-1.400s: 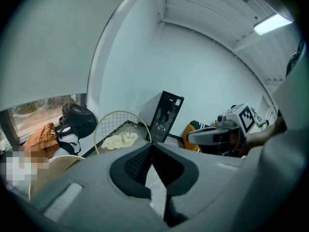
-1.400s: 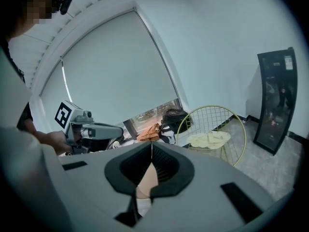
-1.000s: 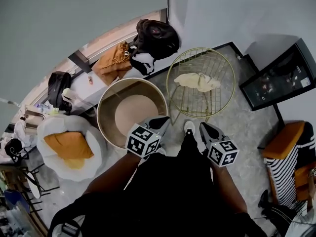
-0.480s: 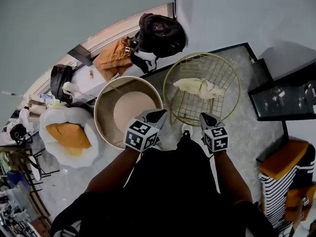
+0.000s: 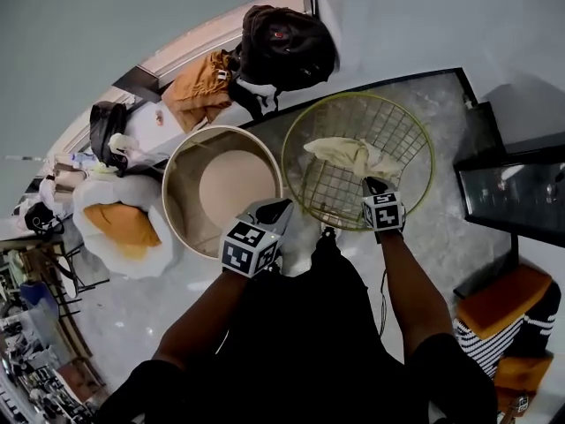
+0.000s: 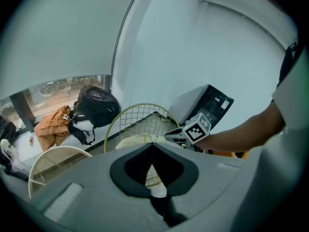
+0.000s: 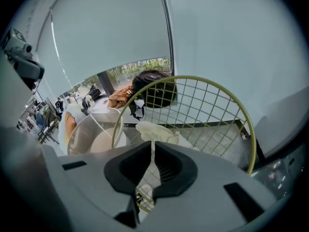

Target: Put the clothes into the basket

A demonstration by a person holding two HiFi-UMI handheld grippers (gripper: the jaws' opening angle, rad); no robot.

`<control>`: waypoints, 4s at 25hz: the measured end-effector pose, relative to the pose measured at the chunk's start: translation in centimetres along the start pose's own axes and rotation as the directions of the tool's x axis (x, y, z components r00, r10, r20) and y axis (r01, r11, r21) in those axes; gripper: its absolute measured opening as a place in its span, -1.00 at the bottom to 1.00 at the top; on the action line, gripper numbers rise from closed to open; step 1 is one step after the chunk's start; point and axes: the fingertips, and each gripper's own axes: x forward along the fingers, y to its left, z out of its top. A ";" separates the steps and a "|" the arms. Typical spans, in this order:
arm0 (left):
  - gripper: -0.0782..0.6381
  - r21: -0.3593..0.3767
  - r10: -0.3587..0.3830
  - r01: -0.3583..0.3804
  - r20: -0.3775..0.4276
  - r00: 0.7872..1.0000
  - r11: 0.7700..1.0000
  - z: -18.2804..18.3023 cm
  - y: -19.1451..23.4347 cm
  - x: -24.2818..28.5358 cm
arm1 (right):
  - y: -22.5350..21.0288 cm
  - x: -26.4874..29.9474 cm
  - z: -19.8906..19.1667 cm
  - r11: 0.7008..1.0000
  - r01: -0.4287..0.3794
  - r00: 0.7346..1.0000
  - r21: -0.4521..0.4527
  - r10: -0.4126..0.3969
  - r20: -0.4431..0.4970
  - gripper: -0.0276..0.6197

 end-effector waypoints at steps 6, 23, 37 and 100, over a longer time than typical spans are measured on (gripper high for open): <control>-0.78 -0.059 0.031 -0.033 -0.023 0.999 0.998 -0.2 1.2 3.3 | -3.8 6.4 -0.4 1.000 0.003 0.998 -0.027 -0.005 -0.069 -0.54; -0.78 -0.135 0.045 -0.057 -0.093 0.995 0.989 -3.0 3.7 8.3 | -8.8 18.0 -2.8 0.986 0.013 0.950 -0.167 -0.064 -0.305 -0.05; -0.78 -0.160 0.036 -0.053 -0.109 0.993 0.986 -3.9 4.7 8.2 | -8.3 19.3 -4.4 0.990 0.021 0.941 -0.143 -0.068 -0.331 -0.59; -0.78 -0.009 -0.007 0.011 0.332 0.943 1.000 -10.0 0.4 -23.5 | 32.8 -22.7 6.0 0.955 -0.284 0.861 -0.084 0.292 0.417 -0.80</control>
